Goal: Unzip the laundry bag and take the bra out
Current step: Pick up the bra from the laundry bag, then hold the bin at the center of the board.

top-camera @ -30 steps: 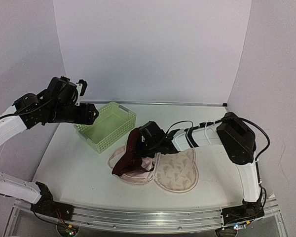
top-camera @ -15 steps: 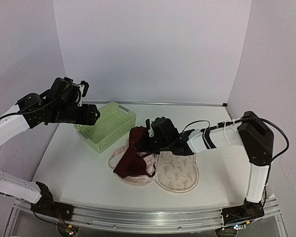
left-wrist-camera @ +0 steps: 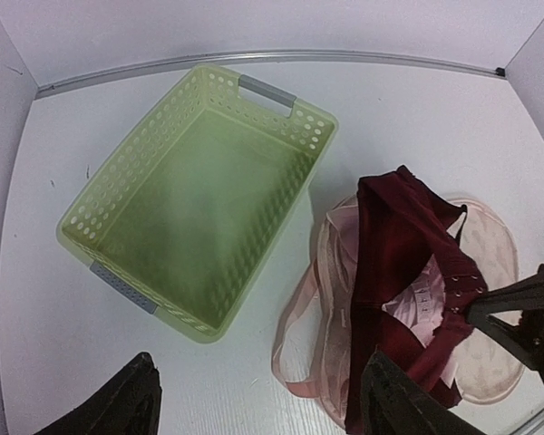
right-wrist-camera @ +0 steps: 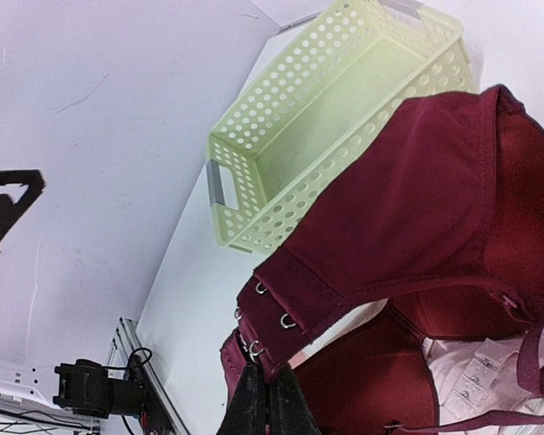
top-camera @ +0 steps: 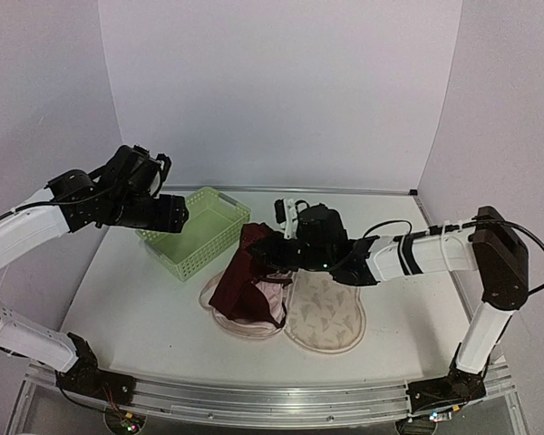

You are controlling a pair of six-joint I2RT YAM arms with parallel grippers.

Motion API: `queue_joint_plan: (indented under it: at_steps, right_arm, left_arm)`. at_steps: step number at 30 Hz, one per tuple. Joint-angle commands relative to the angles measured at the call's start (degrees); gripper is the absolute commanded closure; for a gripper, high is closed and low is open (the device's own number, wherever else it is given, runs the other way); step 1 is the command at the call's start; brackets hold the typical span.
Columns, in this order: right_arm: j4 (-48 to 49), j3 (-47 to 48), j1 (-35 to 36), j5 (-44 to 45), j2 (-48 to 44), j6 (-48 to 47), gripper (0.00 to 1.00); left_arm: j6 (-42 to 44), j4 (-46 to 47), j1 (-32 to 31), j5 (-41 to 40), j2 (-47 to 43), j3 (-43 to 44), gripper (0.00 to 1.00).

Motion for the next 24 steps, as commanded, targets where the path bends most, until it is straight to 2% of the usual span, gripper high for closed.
queue_joint_plan:
  at_steps: [1, 8, 20, 24]
  right_arm:
    - [5.01, -0.39, -0.03, -0.08, -7.73, -3.77, 1.0]
    - [4.55, -1.18, -0.02, 0.58, -14.21, -6.95, 1.0]
    - [3.21, -0.33, -0.06, 0.6, -19.27, -10.48, 1.0]
    - [2.78, -0.14, -0.02, -0.01, -20.6, -11.11, 1.0]
  left_arm:
    - [-1.18, 1.71, 1.1, -1.87, 1.67, 3.59, 0.23]
    - [-3.39, 2.67, 5.09, -1.53, 4.7, 4.08, 0.19]
    - [-8.39, 6.0, 13.34, 3.94, 10.64, 3.98, 0.19]
    - [-8.8, 8.11, 14.01, 8.75, 10.73, 4.14, 0.19]
